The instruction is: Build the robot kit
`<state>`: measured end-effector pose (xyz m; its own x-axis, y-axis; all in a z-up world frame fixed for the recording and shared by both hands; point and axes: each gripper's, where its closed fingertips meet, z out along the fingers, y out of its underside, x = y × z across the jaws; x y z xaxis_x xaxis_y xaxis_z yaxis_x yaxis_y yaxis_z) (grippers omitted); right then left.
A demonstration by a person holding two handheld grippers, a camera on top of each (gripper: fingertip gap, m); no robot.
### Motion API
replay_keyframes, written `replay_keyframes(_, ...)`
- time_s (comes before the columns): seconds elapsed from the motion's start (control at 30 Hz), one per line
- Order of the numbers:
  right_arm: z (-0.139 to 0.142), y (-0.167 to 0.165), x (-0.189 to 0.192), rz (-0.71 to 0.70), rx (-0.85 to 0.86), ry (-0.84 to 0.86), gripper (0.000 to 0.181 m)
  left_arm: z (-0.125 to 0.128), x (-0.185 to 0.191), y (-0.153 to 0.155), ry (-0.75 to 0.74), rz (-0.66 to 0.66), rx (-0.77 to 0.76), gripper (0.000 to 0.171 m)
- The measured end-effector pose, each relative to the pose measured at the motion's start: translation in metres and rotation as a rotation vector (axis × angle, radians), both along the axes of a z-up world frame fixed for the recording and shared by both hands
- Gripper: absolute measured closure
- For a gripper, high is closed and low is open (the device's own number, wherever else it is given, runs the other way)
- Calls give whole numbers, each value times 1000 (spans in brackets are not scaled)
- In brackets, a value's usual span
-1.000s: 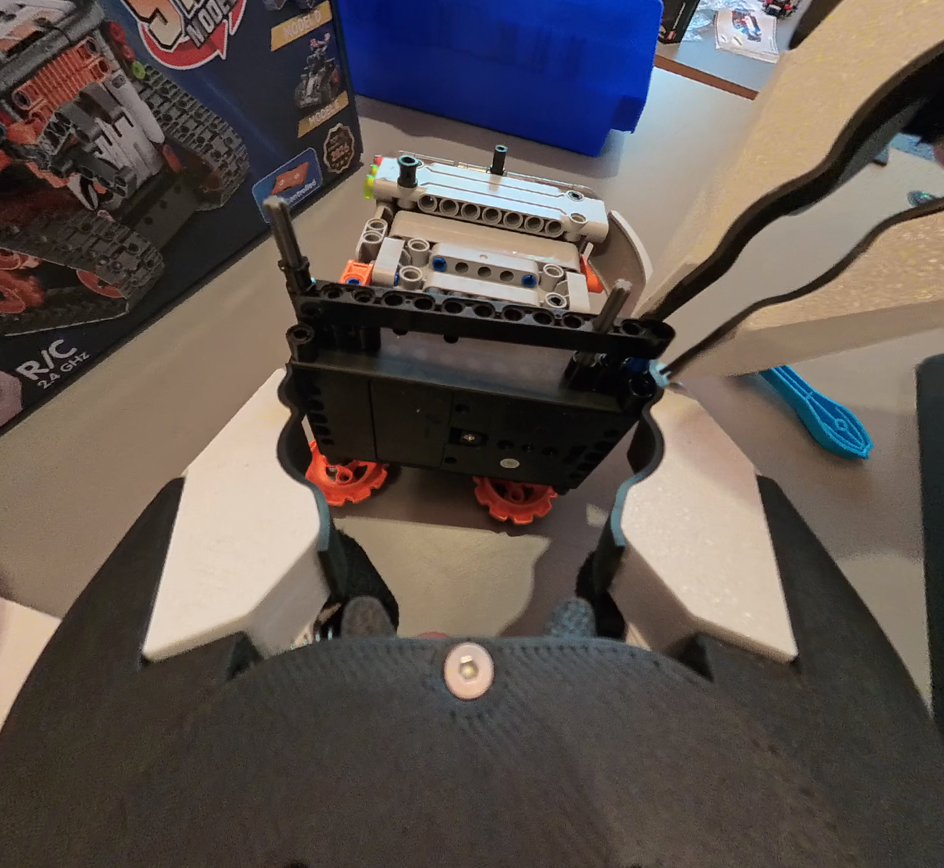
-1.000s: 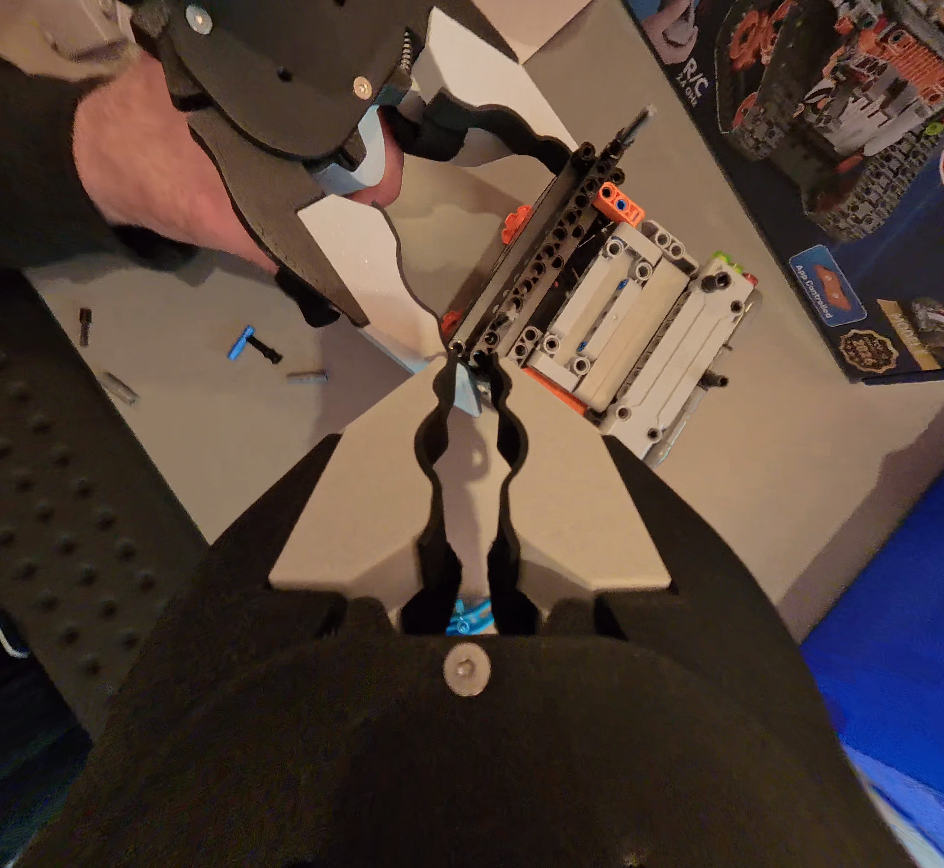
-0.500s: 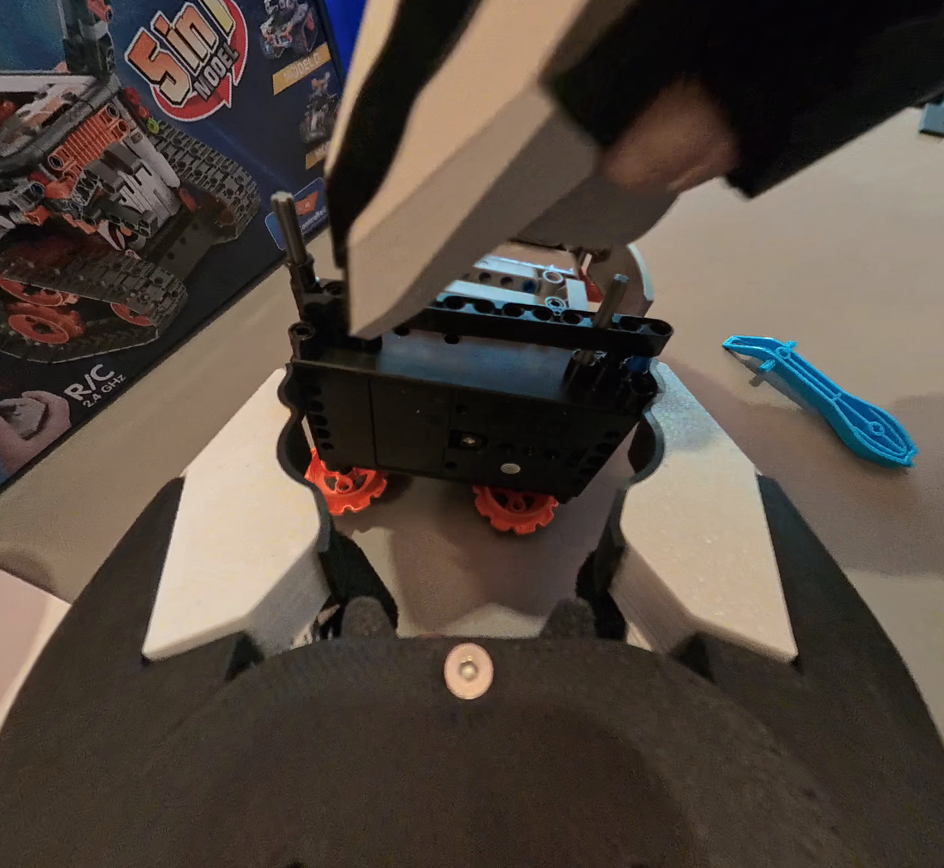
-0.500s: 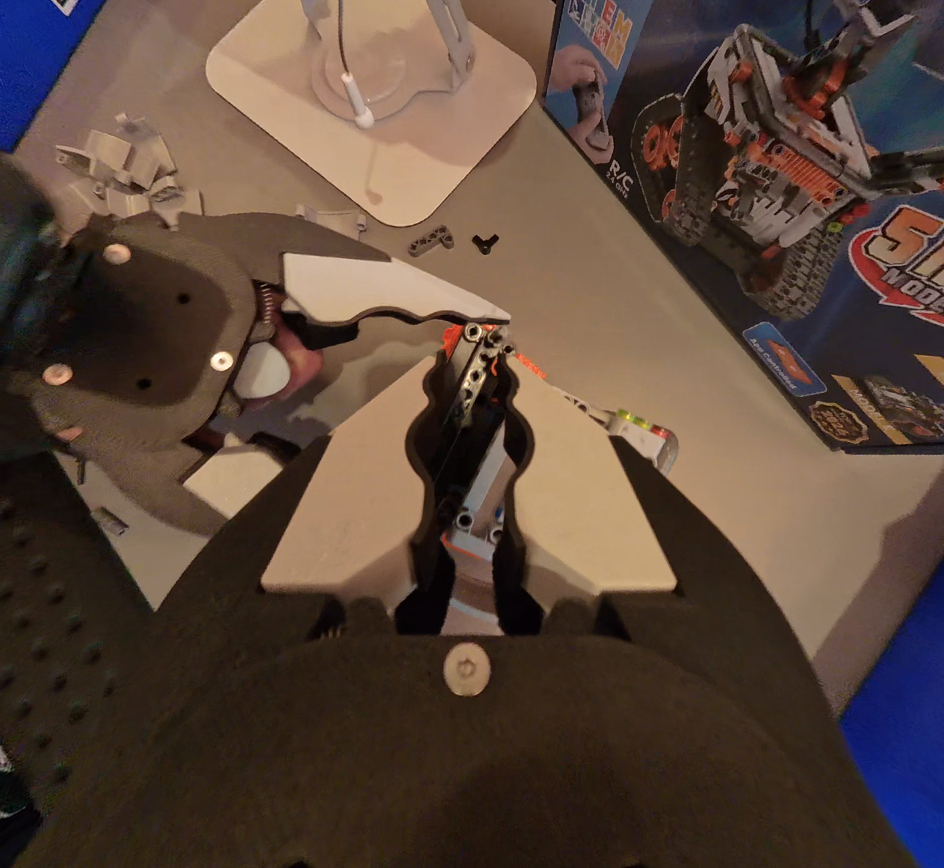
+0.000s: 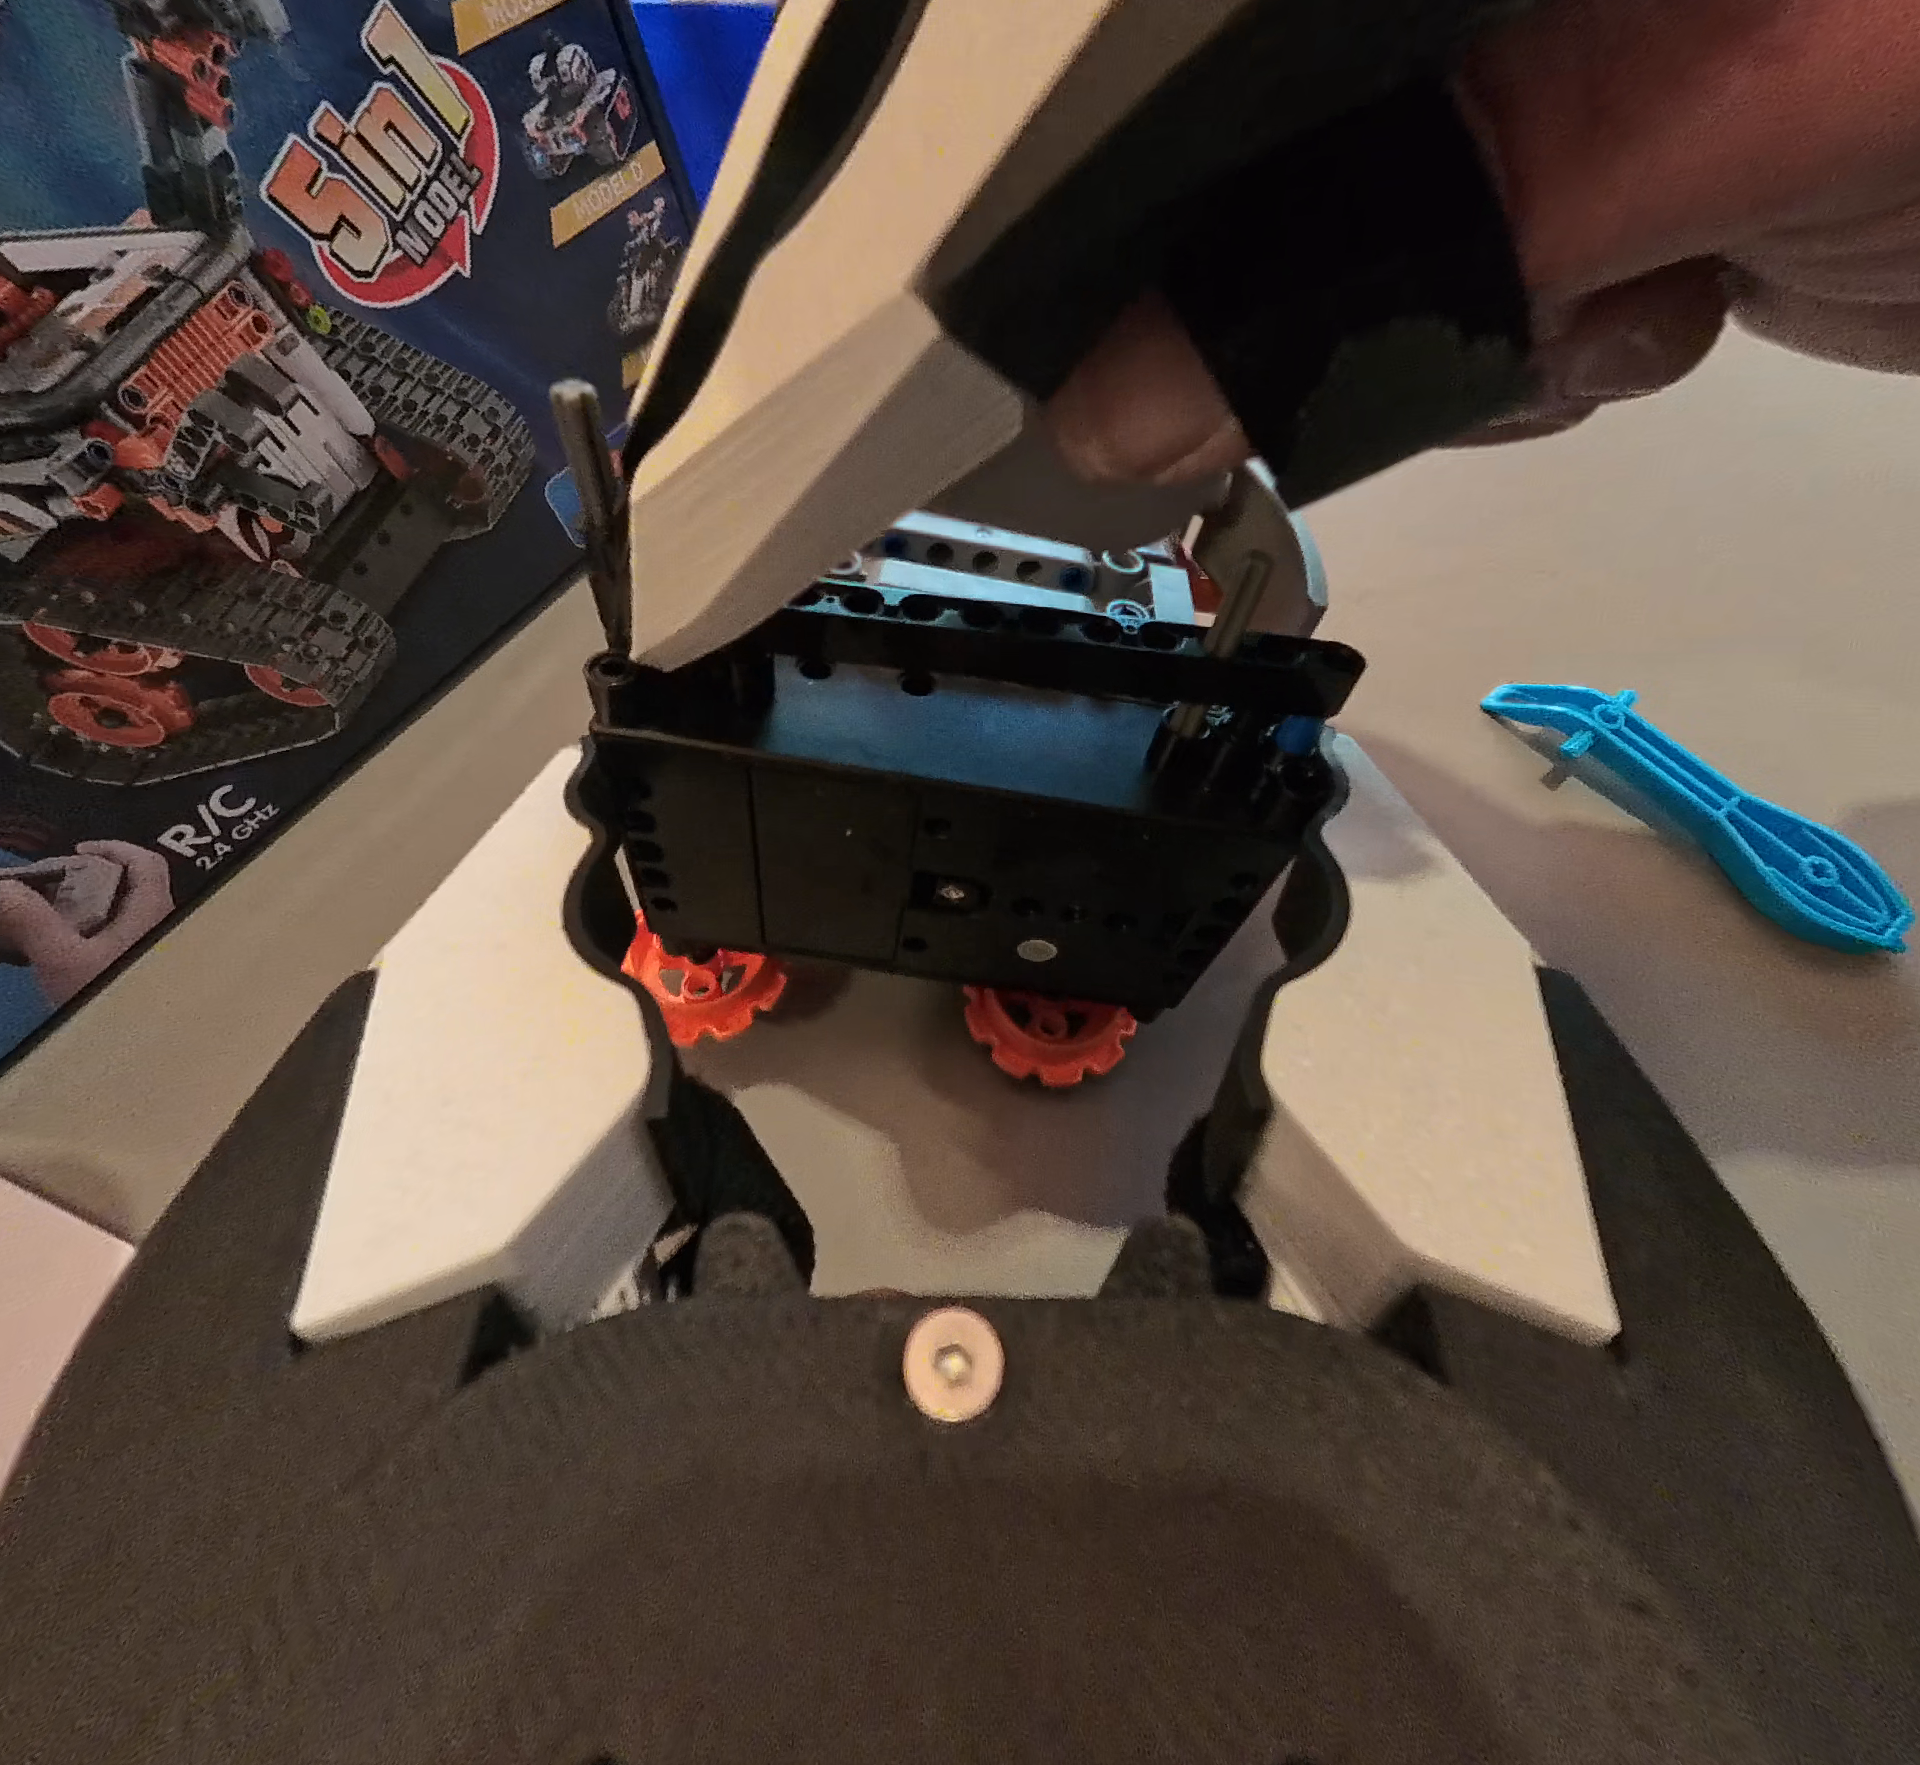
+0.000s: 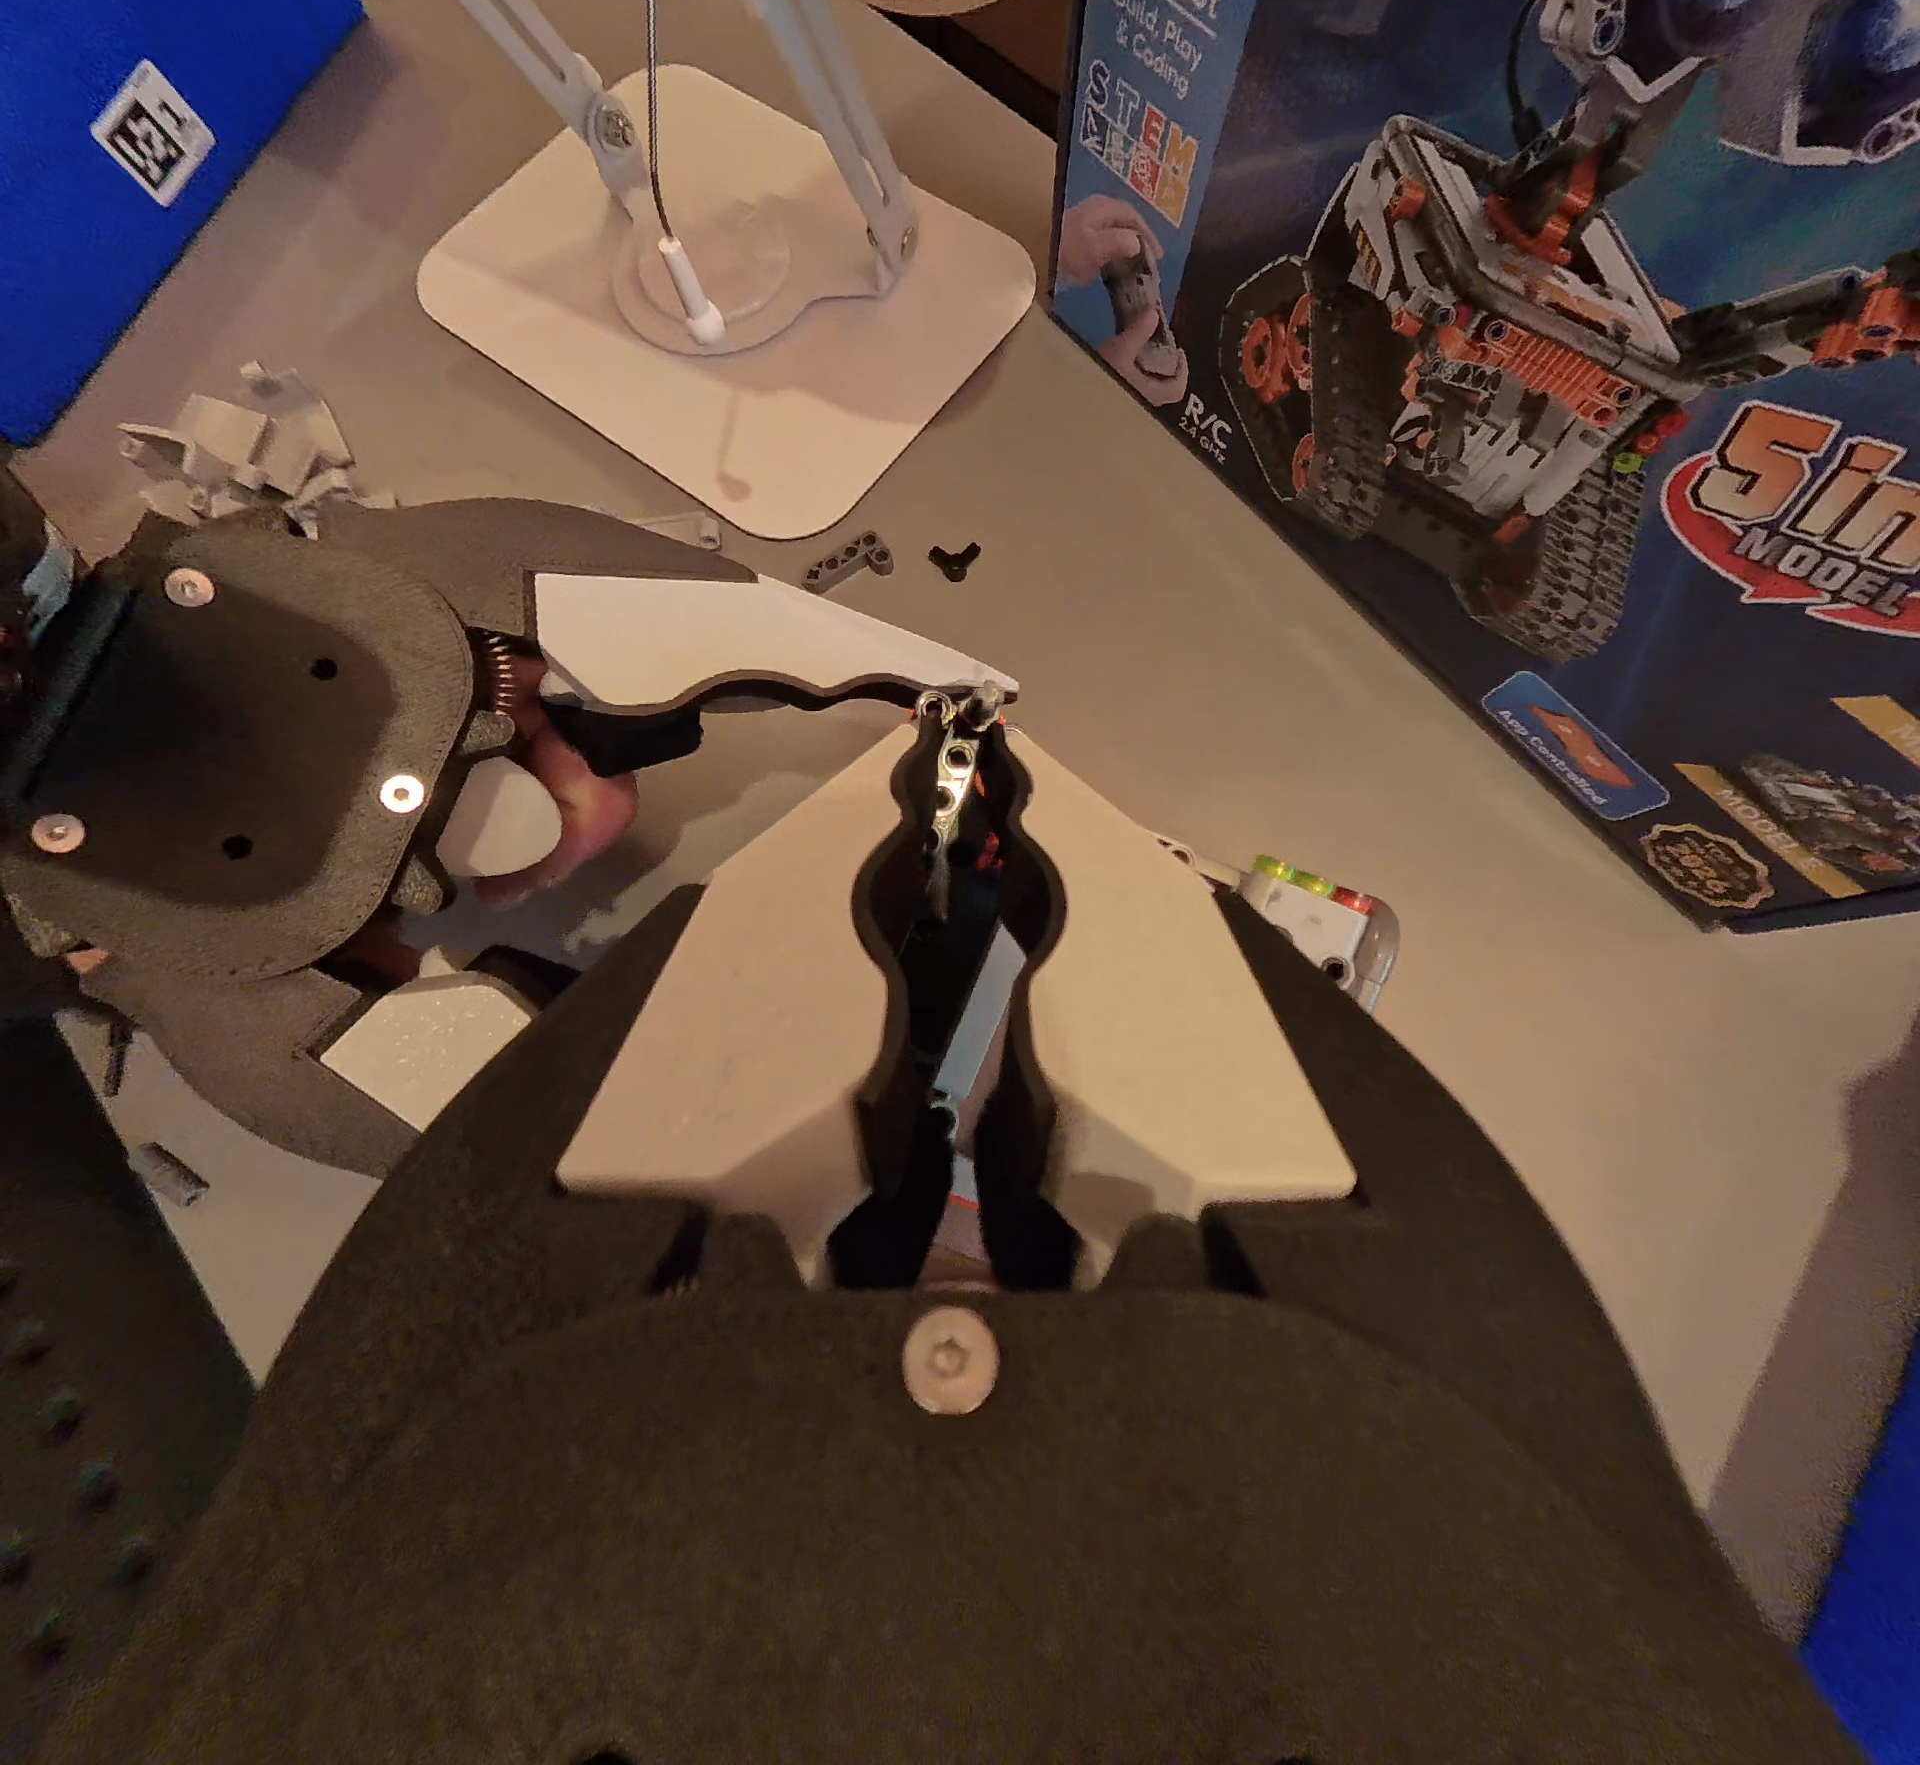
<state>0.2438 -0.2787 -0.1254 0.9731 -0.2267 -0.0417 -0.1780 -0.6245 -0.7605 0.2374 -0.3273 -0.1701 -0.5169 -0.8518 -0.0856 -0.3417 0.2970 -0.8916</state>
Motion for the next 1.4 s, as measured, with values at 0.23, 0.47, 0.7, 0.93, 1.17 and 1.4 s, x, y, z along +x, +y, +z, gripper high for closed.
replay_keyframes(0.23, 3, 1, 0, -26, 76, 34, 176, 0, 1, 0, -10, -2, 5, 44)
replay_keyframes(0.47, 6, -1, -1, -49, 127, 36, 177, 1, 0, -3, -10, -11, 6, 45)
replay_keyframes(0.7, 3, -8, -9, 47, 95, 37, 176, 4, -19, -7, 61, -154, -32, 45)
replay_keyframes(0.93, 3, -14, -30, 150, 76, 41, 177, 46, -30, 23, 16, -240, -277, 115)
replay_keyframes(1.17, 0, -12, -35, 171, 61, -12, 177, 35, -23, 20, -60, -141, -147, 147)
replay_keyframes(1.4, 2, -10, -34, 152, 125, -37, 178, 34, -23, 22, -105, -121, -181, 147)
